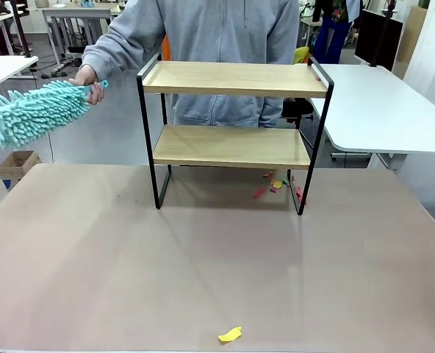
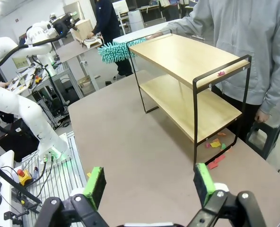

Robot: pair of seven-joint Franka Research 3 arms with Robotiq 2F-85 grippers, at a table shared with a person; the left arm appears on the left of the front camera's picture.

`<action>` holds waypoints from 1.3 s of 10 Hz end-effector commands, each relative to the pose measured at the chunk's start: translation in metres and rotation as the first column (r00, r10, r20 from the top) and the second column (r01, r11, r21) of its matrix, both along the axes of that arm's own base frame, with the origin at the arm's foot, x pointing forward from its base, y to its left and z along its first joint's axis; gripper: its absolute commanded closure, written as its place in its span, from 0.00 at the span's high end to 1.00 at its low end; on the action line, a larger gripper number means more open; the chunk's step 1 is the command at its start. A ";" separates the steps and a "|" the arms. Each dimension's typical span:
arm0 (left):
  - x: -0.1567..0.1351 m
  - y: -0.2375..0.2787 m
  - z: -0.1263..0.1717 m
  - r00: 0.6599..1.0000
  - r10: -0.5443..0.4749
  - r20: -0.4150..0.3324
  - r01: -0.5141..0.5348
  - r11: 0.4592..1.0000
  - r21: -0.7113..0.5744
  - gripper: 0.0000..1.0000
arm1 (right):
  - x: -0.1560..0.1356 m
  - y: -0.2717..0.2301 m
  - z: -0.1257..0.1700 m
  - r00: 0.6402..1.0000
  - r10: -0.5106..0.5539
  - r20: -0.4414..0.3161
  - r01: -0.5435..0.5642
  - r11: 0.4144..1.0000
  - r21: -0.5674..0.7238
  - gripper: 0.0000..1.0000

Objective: Clean the shelf.
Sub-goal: Hand the Duster back to the human.

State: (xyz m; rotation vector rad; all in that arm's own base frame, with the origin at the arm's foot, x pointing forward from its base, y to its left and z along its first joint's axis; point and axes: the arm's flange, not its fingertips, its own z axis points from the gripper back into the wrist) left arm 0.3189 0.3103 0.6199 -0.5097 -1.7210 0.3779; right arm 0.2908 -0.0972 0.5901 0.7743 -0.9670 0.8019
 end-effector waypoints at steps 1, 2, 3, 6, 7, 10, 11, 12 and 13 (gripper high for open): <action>0.009 0.022 -0.008 0.999 -0.035 -0.001 0.035 0.999 -0.035 1.00 | 0.002 -0.001 0.002 0.999 0.011 0.030 -0.011 1.000 0.010 1.00; 0.000 0.000 0.000 1.000 0.000 0.000 0.000 1.000 0.000 1.00 | 0.002 -0.001 0.002 0.999 0.011 0.030 -0.011 1.000 0.010 1.00; 0.000 0.000 0.000 1.000 0.000 0.000 0.000 1.000 0.000 1.00 | 0.002 -0.001 0.002 0.999 0.011 0.030 -0.011 1.000 0.010 1.00; 0.000 0.000 0.000 1.000 0.000 0.000 0.000 1.000 0.000 1.00 | 0.000 0.000 0.000 1.000 0.000 0.000 0.000 1.000 0.000 1.00; 0.000 0.000 0.000 1.000 0.000 0.000 0.000 1.000 0.000 1.00 | 0.000 0.000 0.000 1.000 0.000 0.000 0.000 1.000 0.000 1.00; 0.000 0.000 0.000 1.000 0.000 0.000 0.000 1.000 0.000 1.00 | 0.000 0.000 0.000 1.000 0.000 0.000 0.000 1.000 0.000 1.00; 0.000 0.000 0.000 1.000 0.000 0.000 0.000 1.000 0.000 1.00 | 0.000 0.000 0.000 1.000 0.000 0.000 0.000 1.000 0.000 1.00; 0.000 0.000 0.000 1.000 0.000 0.000 0.000 1.000 0.000 1.00 | 0.000 0.000 0.000 1.000 0.000 0.000 0.000 1.000 0.000 1.00; 0.000 0.000 0.000 1.000 0.000 0.000 0.000 1.000 0.000 1.00 | 0.000 0.000 0.000 1.000 0.000 0.000 0.000 1.000 0.000 1.00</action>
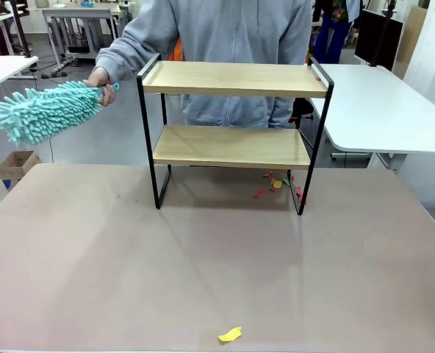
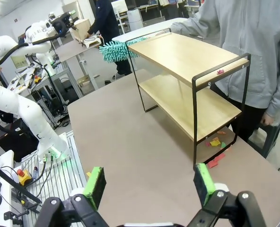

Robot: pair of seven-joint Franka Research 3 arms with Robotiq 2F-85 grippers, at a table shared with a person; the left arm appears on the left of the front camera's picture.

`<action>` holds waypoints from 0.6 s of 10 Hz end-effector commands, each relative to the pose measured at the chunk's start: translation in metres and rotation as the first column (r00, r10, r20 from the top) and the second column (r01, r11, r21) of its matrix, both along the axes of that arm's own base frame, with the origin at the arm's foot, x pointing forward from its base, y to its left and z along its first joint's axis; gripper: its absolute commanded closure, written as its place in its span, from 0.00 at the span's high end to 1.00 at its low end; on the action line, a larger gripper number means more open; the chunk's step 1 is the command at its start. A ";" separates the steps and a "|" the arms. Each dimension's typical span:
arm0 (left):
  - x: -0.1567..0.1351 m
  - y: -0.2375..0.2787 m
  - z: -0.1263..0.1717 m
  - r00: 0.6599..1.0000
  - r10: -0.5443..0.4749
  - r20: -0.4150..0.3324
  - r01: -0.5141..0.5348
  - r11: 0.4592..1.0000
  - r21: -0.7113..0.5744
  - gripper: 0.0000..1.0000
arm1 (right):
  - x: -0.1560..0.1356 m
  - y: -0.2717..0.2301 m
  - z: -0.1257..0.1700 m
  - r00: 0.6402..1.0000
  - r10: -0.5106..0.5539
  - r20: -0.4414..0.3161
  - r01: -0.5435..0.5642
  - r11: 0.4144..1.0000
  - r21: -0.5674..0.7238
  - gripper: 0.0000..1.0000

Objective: Clean the shelf.
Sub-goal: Hand the Duster back to the human.

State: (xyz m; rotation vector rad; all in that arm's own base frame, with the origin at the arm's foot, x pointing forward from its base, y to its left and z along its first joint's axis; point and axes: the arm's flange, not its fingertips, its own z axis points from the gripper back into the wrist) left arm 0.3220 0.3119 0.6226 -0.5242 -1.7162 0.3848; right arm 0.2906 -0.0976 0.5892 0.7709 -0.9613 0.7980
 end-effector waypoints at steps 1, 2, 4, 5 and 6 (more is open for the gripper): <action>-0.003 -0.002 -0.003 1.000 0.007 0.001 -0.007 1.000 0.013 1.00 | 0.000 0.001 0.001 1.000 0.004 0.005 -0.004 1.000 0.003 1.00; -0.003 -0.002 -0.003 1.000 0.007 0.001 -0.007 1.000 0.013 1.00 | 0.000 0.001 0.001 1.000 0.004 0.005 -0.004 1.000 0.003 1.00; -0.003 -0.002 -0.003 1.000 0.007 0.001 -0.007 1.000 0.013 1.00 | 0.000 0.001 0.001 1.000 0.004 0.005 -0.004 1.000 0.003 1.00; -0.003 -0.002 -0.003 1.000 0.007 0.001 -0.007 1.000 0.013 1.00 | 0.000 0.001 0.001 1.000 0.004 0.005 -0.004 1.000 0.003 1.00; -0.003 -0.002 -0.003 1.000 0.007 0.001 -0.007 1.000 0.013 1.00 | 0.000 0.001 0.001 1.000 0.004 0.005 -0.004 1.000 0.003 1.00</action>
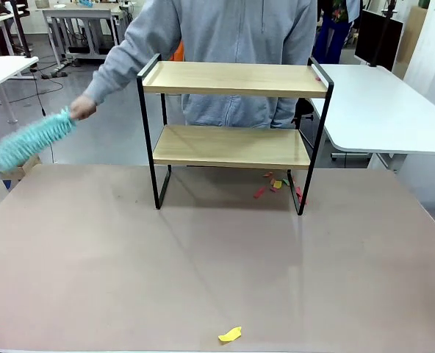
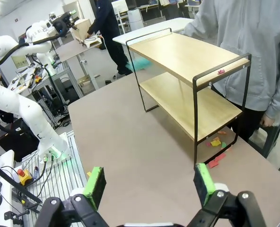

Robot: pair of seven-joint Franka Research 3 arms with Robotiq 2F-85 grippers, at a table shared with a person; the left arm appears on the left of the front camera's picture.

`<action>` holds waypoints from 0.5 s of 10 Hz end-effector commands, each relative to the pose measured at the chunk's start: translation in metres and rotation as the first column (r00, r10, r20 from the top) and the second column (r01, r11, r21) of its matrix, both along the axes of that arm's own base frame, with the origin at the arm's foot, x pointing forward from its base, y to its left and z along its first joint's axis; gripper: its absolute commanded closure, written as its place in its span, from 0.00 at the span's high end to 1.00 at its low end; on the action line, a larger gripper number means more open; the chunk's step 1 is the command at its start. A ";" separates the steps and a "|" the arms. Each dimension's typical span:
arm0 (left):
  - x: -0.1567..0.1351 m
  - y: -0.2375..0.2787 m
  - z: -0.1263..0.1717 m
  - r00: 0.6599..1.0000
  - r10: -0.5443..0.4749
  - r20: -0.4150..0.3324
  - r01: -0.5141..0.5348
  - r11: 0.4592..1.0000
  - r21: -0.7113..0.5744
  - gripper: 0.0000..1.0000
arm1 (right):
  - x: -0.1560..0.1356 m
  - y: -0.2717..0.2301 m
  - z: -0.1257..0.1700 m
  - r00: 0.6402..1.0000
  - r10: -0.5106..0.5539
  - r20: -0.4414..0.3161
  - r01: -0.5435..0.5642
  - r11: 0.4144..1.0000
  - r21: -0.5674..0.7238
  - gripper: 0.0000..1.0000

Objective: Clean the shelf.
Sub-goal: Hand the Duster back to the human.

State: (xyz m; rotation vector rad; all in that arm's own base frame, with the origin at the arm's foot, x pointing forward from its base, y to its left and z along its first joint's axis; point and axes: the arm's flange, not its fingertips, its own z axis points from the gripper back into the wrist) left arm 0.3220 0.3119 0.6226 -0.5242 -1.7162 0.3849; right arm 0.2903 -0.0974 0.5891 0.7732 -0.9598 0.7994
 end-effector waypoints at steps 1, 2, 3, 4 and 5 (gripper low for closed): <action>-0.003 -0.002 -0.003 1.000 0.006 0.001 -0.006 1.000 0.013 1.00 | 0.001 0.000 0.001 1.000 0.001 0.006 -0.001 1.000 0.003 1.00; -0.003 -0.002 -0.003 1.000 0.006 0.001 -0.006 1.000 0.013 1.00 | 0.001 0.000 0.001 1.000 0.001 0.006 -0.001 1.000 0.003 1.00; -0.003 -0.002 -0.003 1.000 0.006 0.001 -0.006 1.000 0.013 1.00 | 0.001 0.000 0.001 1.000 0.001 0.006 -0.001 1.000 0.003 1.00; -0.003 -0.002 -0.003 1.000 0.006 0.001 -0.006 1.000 0.013 1.00 | 0.001 0.000 0.001 1.000 0.001 0.006 -0.001 1.000 0.003 1.00; -0.003 -0.002 -0.003 1.000 0.006 0.001 -0.006 1.000 0.013 1.00 | 0.001 0.000 0.001 1.000 0.001 0.006 -0.001 1.000 0.003 1.00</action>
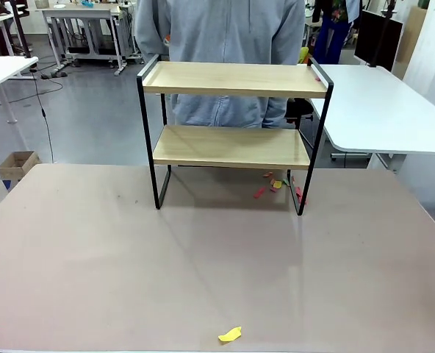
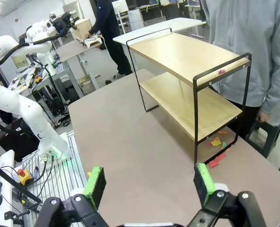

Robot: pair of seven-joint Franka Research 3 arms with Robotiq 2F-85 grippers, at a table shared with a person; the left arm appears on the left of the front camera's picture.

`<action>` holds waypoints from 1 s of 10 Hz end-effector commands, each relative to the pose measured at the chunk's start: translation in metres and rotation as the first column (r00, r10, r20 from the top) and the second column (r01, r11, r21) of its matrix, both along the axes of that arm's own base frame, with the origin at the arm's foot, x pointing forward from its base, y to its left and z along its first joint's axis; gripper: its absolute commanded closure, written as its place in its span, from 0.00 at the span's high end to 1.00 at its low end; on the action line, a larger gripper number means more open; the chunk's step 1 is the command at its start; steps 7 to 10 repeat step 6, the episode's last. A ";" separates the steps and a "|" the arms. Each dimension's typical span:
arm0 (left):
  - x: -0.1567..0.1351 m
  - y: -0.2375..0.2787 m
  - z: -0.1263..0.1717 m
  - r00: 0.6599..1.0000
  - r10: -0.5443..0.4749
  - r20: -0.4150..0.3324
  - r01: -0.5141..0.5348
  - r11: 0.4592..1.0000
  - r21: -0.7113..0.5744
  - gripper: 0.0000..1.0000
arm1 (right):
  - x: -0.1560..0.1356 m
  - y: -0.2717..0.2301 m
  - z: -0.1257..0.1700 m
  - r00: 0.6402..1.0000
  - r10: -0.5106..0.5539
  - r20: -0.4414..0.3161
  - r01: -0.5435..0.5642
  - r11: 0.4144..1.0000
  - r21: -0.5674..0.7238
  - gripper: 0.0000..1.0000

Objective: Clean the shelf.
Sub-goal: Hand the Duster back to the human.

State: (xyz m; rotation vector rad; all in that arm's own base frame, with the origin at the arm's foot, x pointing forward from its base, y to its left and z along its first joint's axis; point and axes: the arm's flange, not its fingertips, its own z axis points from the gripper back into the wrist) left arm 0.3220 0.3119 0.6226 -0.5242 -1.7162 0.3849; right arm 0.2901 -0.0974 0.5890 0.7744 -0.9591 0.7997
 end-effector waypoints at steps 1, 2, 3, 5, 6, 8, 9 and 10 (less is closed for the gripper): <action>-0.003 -0.002 -0.003 1.000 0.006 0.001 -0.006 1.000 0.013 1.00 | 0.001 0.000 0.001 1.000 0.000 0.007 0.000 1.000 0.002 1.00; -0.003 -0.002 -0.003 1.000 0.006 0.001 -0.006 1.000 0.013 1.00 | 0.001 0.000 0.001 1.000 0.000 0.007 0.000 1.000 0.002 1.00; -0.003 -0.002 -0.003 1.000 0.006 0.001 -0.006 1.000 0.013 1.00 | 0.001 0.000 0.001 1.000 0.000 0.007 0.000 1.000 0.002 1.00; -0.003 -0.002 -0.003 1.000 0.006 0.001 -0.006 1.000 0.013 1.00 | 0.001 0.000 0.001 1.000 0.000 0.007 0.000 1.000 0.002 1.00; -0.003 -0.002 -0.003 1.000 0.006 0.001 -0.006 1.000 0.013 1.00 | 0.001 0.000 0.001 1.000 0.000 0.007 0.000 1.000 0.002 1.00; -0.003 -0.002 -0.003 1.000 0.006 0.001 -0.006 1.000 0.013 1.00 | 0.001 0.000 0.001 1.000 0.000 0.007 0.000 1.000 0.002 1.00; -0.003 -0.002 -0.003 1.000 0.006 0.001 -0.006 1.000 0.013 1.00 | 0.001 0.000 0.001 1.000 0.000 0.007 0.000 1.000 0.002 1.00; -0.003 -0.002 -0.003 1.000 0.006 0.001 -0.006 1.000 0.013 1.00 | 0.001 0.000 0.001 1.000 0.000 0.007 0.000 1.000 0.002 1.00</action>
